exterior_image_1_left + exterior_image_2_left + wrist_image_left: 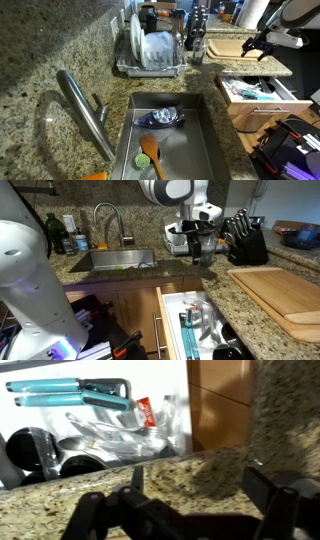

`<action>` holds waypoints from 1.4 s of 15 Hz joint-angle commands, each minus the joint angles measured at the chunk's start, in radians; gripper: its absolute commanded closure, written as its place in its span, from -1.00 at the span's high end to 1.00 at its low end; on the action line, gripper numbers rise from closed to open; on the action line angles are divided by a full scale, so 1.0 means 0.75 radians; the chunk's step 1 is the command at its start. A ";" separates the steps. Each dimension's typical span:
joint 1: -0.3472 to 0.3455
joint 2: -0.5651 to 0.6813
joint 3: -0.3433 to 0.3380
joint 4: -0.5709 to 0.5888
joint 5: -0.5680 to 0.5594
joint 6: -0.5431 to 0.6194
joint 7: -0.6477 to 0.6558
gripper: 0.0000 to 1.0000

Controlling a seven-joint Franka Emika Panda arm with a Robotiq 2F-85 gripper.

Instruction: Remove the blue can opener from the drawer

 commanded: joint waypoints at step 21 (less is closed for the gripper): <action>-0.132 0.331 -0.209 -0.026 -0.534 -0.180 0.946 1.00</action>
